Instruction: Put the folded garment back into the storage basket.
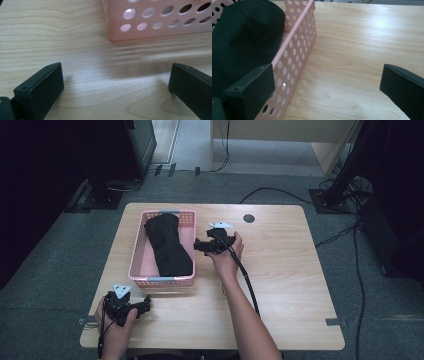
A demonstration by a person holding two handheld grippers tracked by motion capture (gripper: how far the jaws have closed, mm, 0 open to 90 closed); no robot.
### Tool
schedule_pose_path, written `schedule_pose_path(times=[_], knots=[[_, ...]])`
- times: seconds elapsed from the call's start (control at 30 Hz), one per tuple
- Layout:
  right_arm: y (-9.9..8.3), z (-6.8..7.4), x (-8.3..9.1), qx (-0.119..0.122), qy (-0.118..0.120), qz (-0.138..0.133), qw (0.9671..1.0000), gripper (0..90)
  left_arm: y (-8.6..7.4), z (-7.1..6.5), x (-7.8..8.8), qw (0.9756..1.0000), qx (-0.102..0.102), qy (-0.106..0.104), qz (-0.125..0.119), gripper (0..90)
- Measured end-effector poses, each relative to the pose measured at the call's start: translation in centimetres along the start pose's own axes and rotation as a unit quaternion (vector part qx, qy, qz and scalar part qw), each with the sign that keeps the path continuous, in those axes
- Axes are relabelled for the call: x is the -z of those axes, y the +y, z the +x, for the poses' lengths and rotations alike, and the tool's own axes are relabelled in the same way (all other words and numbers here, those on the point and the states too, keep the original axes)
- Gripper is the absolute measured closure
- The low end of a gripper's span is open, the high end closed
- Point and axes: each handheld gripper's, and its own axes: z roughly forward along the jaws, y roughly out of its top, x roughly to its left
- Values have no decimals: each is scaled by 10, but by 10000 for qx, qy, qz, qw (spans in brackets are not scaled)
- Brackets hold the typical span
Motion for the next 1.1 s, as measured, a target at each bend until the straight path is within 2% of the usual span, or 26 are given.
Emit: schedule_pose_path(times=[0.23, 0.4, 0.57, 1.1], knots=[[-7, -6, -1, -38, -65, 53, 10000, 0, 0, 0, 0, 10000, -4, 1, 1, 0], [-12, -10, -4, -35, -174, 264, 9995, 0, 0, 0, 0, 10000, -4, 0, 1, 0], [-18, -13, -5, -43, -283, 133, 9995, 0, 0, 0, 0, 10000, -5, -1, 0, 0], [-43, -27, -11, -19, -460, 386, 9982, 0, 0, 0, 0, 10000, -1, 0, 2, 0]])
